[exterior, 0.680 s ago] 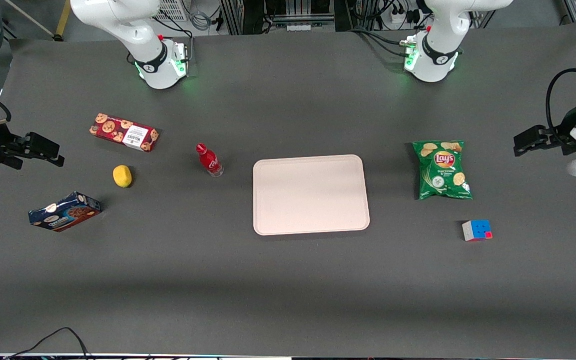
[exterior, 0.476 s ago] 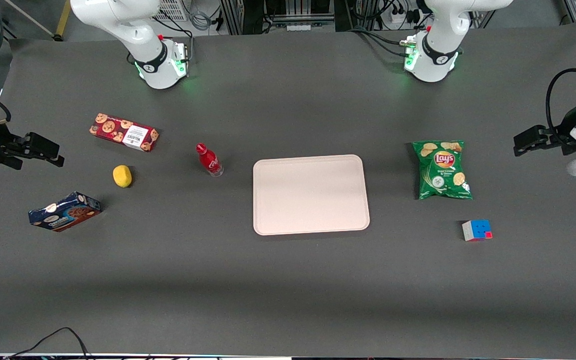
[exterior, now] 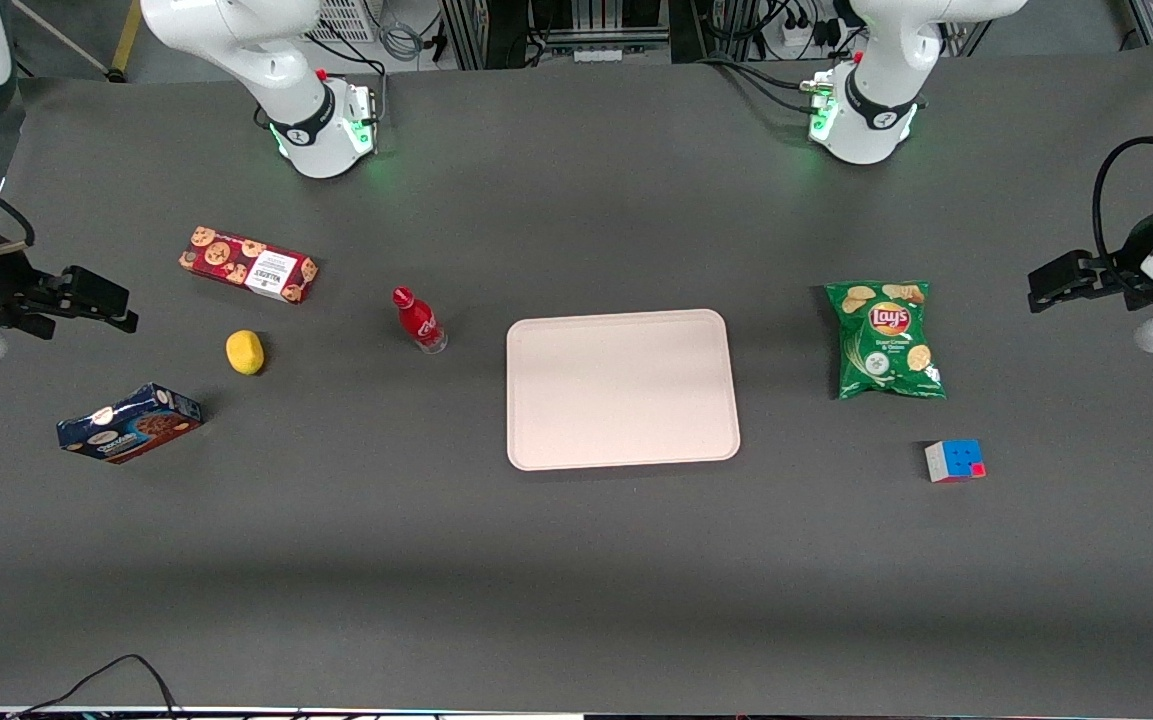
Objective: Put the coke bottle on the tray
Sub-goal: 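Move the right gripper over the red Coca-Cola bottle lying on the table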
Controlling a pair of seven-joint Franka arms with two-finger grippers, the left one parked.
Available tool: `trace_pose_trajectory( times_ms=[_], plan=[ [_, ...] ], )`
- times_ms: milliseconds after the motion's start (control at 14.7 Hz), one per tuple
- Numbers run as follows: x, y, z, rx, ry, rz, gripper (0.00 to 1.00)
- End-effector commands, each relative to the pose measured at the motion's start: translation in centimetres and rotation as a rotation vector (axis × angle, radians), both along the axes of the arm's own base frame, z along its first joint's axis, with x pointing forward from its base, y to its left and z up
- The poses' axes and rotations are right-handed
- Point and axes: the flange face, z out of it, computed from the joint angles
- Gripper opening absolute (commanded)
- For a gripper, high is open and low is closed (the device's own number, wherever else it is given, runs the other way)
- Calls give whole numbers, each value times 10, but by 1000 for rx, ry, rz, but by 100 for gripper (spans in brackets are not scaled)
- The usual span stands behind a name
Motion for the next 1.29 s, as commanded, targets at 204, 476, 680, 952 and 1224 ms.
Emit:
trace_pose_trajectory(
  times_ms=[204, 476, 680, 952, 1224],
  plan=[
    [-42, 69, -60, -30, 16, -14, 100],
    [-96, 128, -103, -46, -30, -1, 100],
    [-128, 185, -134, -68, -55, 22, 100],
    [-138, 202, -169, -67, -32, 55, 100],
    [-152, 211, -216, -54, -56, 53, 100]
  ],
)
